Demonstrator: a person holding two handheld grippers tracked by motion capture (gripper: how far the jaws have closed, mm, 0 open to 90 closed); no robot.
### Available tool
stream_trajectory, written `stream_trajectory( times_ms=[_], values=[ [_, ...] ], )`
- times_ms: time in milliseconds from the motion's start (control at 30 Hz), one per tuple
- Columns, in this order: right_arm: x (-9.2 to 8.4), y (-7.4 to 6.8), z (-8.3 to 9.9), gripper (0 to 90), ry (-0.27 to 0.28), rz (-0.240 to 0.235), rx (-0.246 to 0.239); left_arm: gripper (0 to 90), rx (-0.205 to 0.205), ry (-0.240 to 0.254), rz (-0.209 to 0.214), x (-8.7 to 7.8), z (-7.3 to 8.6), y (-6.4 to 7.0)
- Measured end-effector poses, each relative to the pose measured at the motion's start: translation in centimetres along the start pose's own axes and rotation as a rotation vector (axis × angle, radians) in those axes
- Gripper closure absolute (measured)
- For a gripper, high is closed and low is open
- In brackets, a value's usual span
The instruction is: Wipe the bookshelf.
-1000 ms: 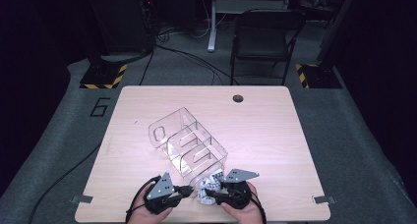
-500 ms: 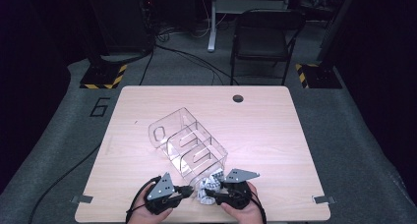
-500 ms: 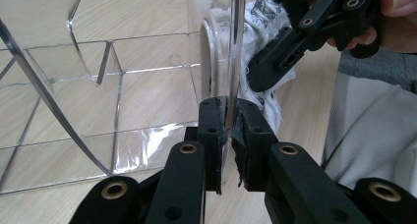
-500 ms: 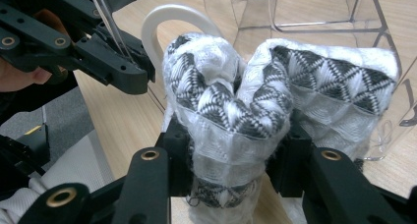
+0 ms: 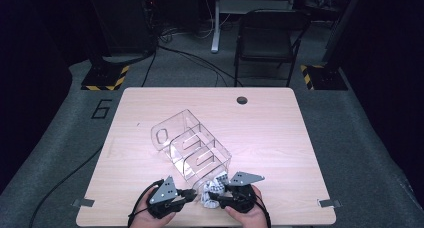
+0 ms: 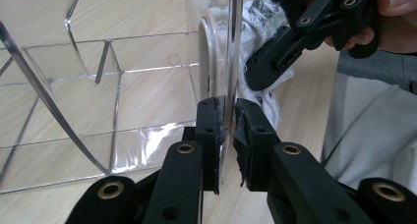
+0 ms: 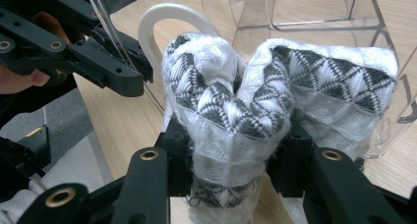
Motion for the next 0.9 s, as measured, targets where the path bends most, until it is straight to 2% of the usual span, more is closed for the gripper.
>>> stream_trajectory(
  times_ms=[167, 367, 500, 767, 900],
  values=[
    [0.0, 0.1, 0.0, 58.9, 0.001, 0.002, -0.005, 80.5, -0.001, 0.009, -0.009, 0.0, -0.1, -0.1],
    [-0.3, 0.1, -0.4, 59.0, 0.016, 0.002, -0.004, 78.5, 0.005, 0.019, 0.001, -0.4, -0.3, 0.0],
    [-0.8, 0.2, -0.8, 59.0, 0.033, 0.006, 0.016, 76.4, -0.008, 0.031, -0.010, -0.9, -0.3, -0.2],
    [-1.1, 0.6, -1.0, 58.8, 0.043, 0.007, 0.023, 66.2, -0.022, 0.037, -0.020, -1.6, -0.2, -0.6],
    [-1.1, 0.7, -1.0, 58.8, 0.043, 0.010, 0.026, 64.5, -0.029, 0.040, -0.022, -1.8, -0.3, -0.6]
  ],
)
Point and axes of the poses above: each handheld gripper's, and its own axes: x roughly forward along the jaws, z roughly out of its underside, y roughly to its right, the point moved 10 cm from there along x, roughly forward along the jaws, and after that the axes turned 12 degrees about z, right-handed, at the moved point
